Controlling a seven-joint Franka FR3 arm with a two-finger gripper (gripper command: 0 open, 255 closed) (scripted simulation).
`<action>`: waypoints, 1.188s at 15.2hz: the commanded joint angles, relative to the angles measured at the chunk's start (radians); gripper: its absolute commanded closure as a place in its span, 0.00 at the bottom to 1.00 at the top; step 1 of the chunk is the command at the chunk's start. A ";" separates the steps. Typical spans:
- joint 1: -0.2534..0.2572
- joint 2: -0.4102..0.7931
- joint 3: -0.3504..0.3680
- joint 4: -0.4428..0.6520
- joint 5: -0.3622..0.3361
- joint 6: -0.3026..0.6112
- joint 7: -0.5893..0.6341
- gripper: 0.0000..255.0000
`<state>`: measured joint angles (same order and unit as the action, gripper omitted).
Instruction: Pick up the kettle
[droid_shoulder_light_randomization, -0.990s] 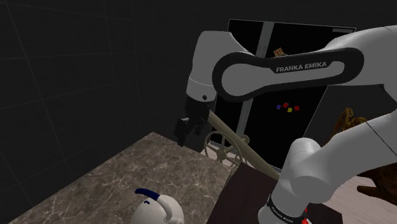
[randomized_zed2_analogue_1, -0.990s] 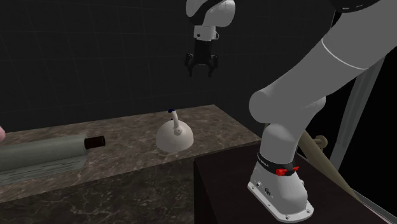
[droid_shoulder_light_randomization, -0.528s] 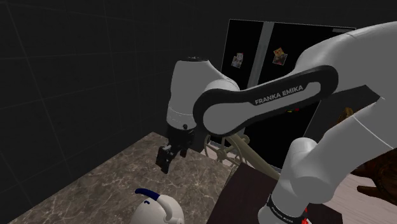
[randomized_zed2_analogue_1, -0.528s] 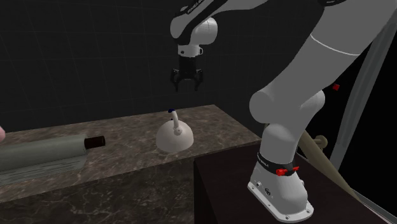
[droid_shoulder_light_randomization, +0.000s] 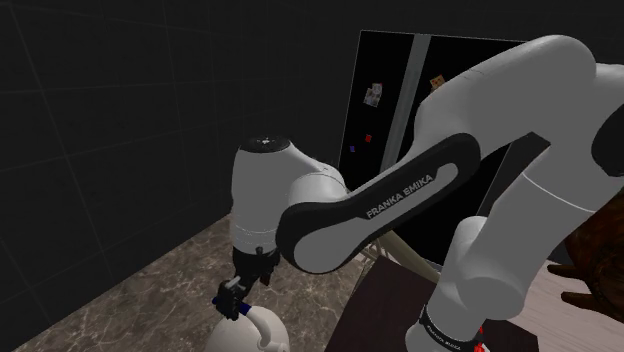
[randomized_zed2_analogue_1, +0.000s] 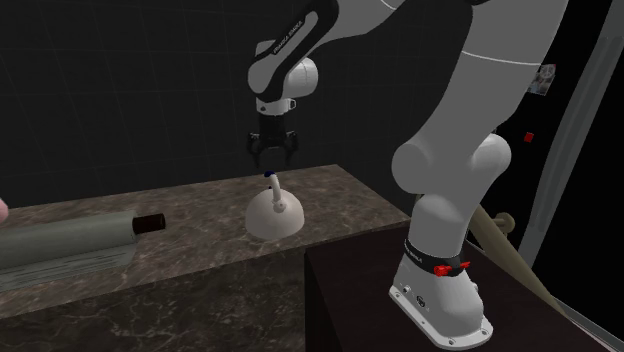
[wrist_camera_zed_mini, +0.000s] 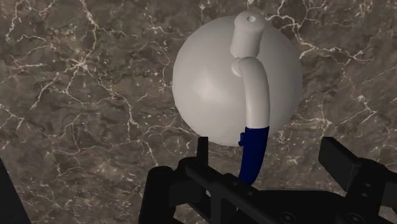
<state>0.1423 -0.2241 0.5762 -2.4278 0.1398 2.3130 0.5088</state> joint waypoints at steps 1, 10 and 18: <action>-0.003 0.027 0.011 -0.002 -0.015 0.027 0.014 0.00; -0.013 0.087 0.027 -0.033 -0.051 0.111 0.043 1.00; -0.012 0.085 0.026 -0.034 -0.050 0.111 0.042 1.00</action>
<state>0.1296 -0.1384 0.6025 -2.4613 0.0896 2.4245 0.5516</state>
